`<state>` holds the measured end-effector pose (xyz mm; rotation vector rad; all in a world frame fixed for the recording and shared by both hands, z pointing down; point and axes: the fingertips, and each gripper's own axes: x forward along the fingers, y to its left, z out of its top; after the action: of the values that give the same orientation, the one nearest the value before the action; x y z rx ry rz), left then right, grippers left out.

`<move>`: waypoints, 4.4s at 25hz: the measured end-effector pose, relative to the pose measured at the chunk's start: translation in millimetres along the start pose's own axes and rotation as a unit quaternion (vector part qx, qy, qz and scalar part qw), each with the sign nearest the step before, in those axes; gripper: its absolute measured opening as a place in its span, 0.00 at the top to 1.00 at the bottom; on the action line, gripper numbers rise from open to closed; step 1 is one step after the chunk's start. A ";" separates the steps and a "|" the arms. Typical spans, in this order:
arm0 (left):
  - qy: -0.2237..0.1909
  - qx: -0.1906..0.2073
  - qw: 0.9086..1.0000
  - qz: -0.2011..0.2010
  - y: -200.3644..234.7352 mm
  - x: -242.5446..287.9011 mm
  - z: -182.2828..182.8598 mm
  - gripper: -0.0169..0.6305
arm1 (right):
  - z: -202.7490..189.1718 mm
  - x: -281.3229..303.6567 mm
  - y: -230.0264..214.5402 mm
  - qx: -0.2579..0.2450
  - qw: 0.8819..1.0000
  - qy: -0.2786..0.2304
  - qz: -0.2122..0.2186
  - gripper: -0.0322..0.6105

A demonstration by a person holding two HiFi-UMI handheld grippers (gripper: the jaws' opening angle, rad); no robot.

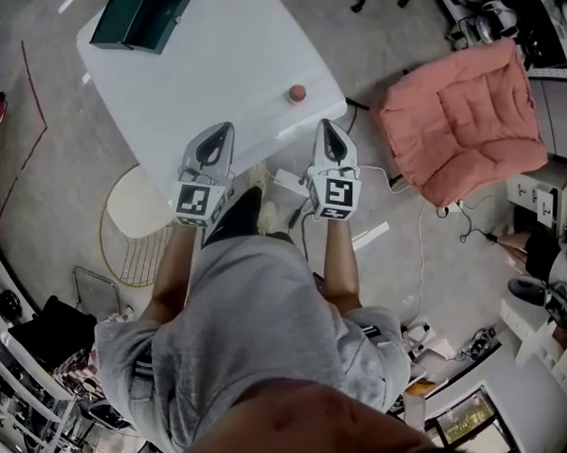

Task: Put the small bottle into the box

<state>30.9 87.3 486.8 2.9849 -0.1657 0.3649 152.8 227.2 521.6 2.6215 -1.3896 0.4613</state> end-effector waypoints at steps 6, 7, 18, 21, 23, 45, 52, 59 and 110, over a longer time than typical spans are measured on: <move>0.013 -0.001 1.000 -0.017 6.2 19.9 -3.8 0.96 | -9.9 32.8 1.4 -0.003 1.000 0.020 0.008 0.94; 0.015 -0.001 1.000 -0.018 7.5 22.4 -3.8 0.96 | -13.5 38.0 4.1 -0.002 0.999 0.028 0.017 0.88; 0.036 -0.018 0.999 -0.017 35.0 44.1 -18.5 0.96 | -50.2 95.6 19.7 0.008 0.994 0.095 0.046 0.57; 0.038 -0.022 0.999 -0.019 41.2 48.5 -21.3 0.96 | -54.2 107.0 18.9 0.005 0.994 0.103 0.043 0.57; 0.038 -0.024 0.999 -0.021 43.1 52.5 -22.4 0.96 | -56.7 113.0 16.0 0.003 0.993 0.109 0.038 0.57; 0.004 -0.034 0.999 0.017 78.9 46.1 4.5 0.96 | -15.9 107.5 14.6 -0.016 0.996 0.082 0.039 0.74; -0.027 -0.039 0.998 0.047 91.0 21.9 24.6 0.96 | 27.9 96.0 27.0 -0.028 0.997 0.044 0.055 0.74; -0.051 -0.039 0.994 0.090 105.0 1.1 42.6 0.96 | 73.3 93.0 45.3 -0.046 0.995 0.007 0.086 0.74; -0.071 -0.096 0.905 0.408 282.3 -81.1 17.1 0.96 | 127.8 285.3 288.6 -0.143 0.895 -0.015 0.421 0.75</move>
<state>-78.5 -185.8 482.9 2.5859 -1.3872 0.1770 90.8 -192.5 489.5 1.6929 -2.3542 0.2571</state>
